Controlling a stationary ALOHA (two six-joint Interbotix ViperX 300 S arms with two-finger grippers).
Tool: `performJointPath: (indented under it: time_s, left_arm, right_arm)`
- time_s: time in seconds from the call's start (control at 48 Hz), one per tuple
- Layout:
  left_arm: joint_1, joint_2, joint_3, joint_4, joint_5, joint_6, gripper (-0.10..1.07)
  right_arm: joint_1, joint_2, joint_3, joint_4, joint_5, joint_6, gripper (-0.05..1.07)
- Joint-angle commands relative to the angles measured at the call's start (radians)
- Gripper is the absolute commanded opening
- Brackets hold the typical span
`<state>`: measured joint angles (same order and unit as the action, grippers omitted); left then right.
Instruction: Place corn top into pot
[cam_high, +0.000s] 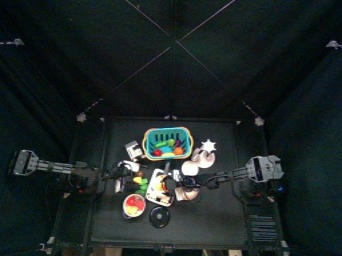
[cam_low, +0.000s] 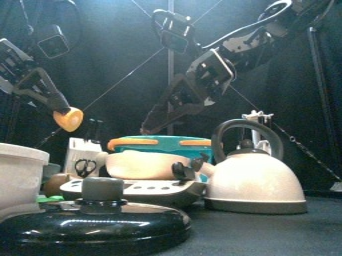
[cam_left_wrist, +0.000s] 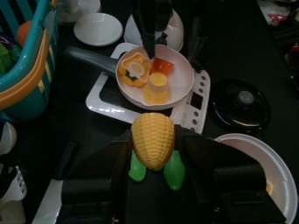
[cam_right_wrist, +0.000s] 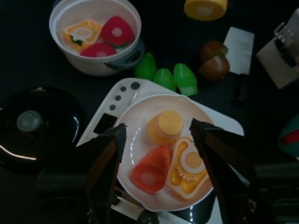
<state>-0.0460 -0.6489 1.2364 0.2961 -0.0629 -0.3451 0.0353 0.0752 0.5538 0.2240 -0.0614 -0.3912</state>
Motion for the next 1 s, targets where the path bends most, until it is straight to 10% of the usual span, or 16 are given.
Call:
performJointPath:
  time_s: [0.0, 0.521, 0.979]
  left_arm:
    - [-0.041, 0.0, -0.017, 0.014, -0.003, 0.005, 0.59]
    - [-0.267, 0.106, -0.026, -0.063, -0.009, -0.003, 0.59]
    - [-0.301, 0.313, -0.083, -0.164, 0.023, -0.003, 0.61]
  right_arm:
    - [-0.003, -0.069, 0.011, -0.002, -0.005, 0.002, 0.92]
    - [-0.071, -0.152, 0.107, 0.002, -0.089, 0.0, 0.92]
    - [-0.08, -0.138, 0.1, 0.003, -0.092, 0.002, 0.92]
